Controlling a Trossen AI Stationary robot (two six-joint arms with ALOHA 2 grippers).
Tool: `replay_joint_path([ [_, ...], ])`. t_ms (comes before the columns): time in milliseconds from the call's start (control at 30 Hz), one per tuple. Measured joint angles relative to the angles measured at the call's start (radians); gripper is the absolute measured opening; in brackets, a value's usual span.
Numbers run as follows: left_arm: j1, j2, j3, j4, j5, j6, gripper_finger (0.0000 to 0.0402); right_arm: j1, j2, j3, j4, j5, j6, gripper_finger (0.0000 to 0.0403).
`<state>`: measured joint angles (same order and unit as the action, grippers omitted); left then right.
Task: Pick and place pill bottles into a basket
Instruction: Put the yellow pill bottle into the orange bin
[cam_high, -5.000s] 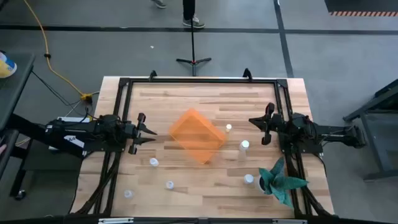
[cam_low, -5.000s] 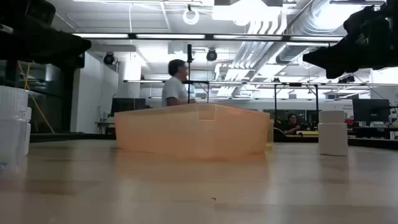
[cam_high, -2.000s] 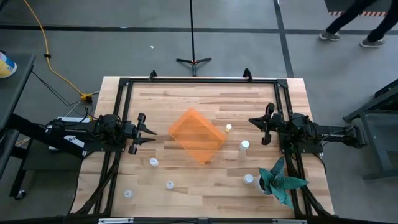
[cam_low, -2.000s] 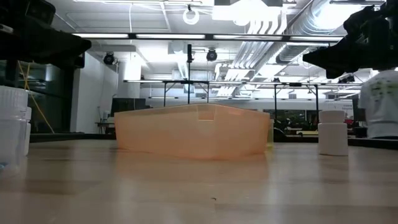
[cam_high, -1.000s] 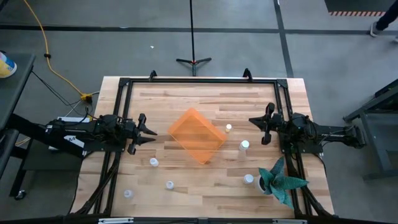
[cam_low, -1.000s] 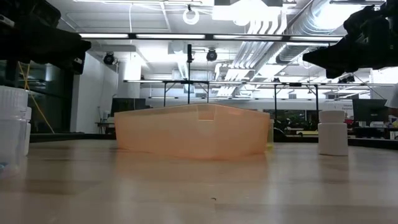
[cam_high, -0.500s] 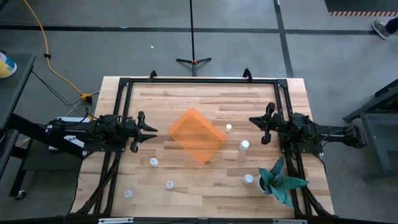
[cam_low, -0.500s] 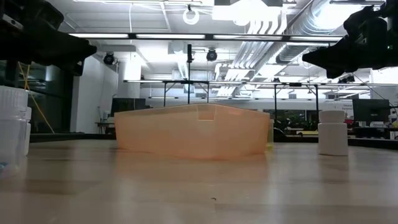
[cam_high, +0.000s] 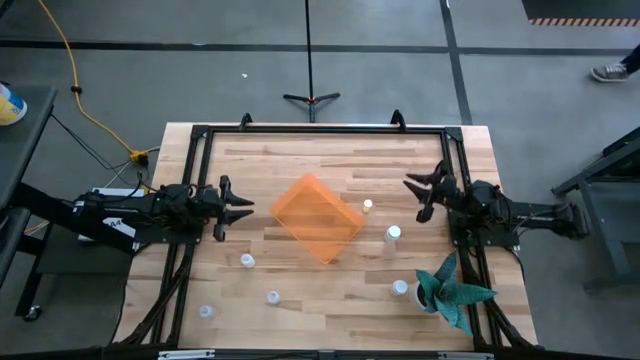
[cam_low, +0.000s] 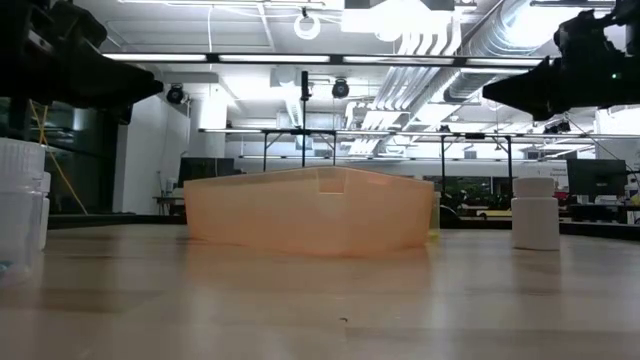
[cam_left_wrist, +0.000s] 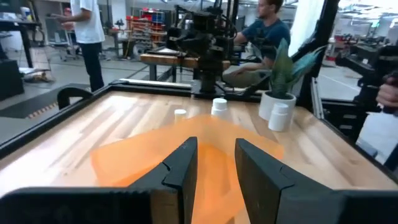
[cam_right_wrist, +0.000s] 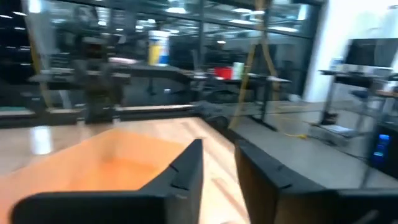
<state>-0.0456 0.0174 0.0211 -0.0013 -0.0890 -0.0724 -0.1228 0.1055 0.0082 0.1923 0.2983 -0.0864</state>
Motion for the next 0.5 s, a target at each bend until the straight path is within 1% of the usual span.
replay_joint_path([
  [67, 0.000, 0.000, 0.000, 0.000, 0.000, -0.012, 0.0143, -0.018, 0.000, 0.000, 0.009, -0.001, 0.009, 0.0122],
  [167, 0.000, 0.000, 0.000, 0.000, 0.000, -0.012, 0.0143, -0.045, 0.001, 0.000, 0.032, -0.034, 0.046, 0.0158],
  [300, 0.000, 0.000, 0.000, 0.000, 0.000, -0.012, 0.0143, -0.068, 0.024, 0.000, 0.099, -0.122, 0.060, 0.0200],
  [367, 0.000, 0.000, 0.000, 0.000, 0.000, -0.012, 0.0143, -0.069, 0.049, 0.001, 0.145, -0.145, 0.050, 0.0215],
  [500, 0.000, 0.000, 0.000, 0.001, 0.000, -0.019, 0.0143, -0.069, 0.139, 0.051, 0.149, -0.143, 0.025, 0.0230],
])
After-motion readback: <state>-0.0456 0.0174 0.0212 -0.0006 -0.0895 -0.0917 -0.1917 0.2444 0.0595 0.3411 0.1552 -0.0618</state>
